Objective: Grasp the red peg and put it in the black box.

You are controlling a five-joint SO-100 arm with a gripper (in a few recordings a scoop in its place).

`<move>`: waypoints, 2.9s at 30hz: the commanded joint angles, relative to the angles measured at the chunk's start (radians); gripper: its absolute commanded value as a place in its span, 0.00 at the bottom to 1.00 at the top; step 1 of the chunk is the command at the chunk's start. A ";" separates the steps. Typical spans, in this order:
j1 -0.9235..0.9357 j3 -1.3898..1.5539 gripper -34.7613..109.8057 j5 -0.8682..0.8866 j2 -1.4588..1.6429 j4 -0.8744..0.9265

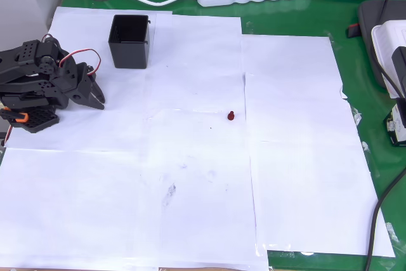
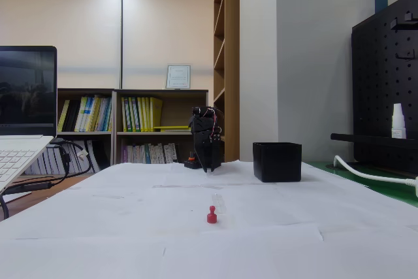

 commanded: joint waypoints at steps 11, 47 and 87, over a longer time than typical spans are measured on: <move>0.107 0.018 0.24 0.130 -0.008 -0.003; 0.199 0.032 0.24 -0.190 1.327 -2.411; 0.279 0.624 0.62 -0.147 2.100 -2.503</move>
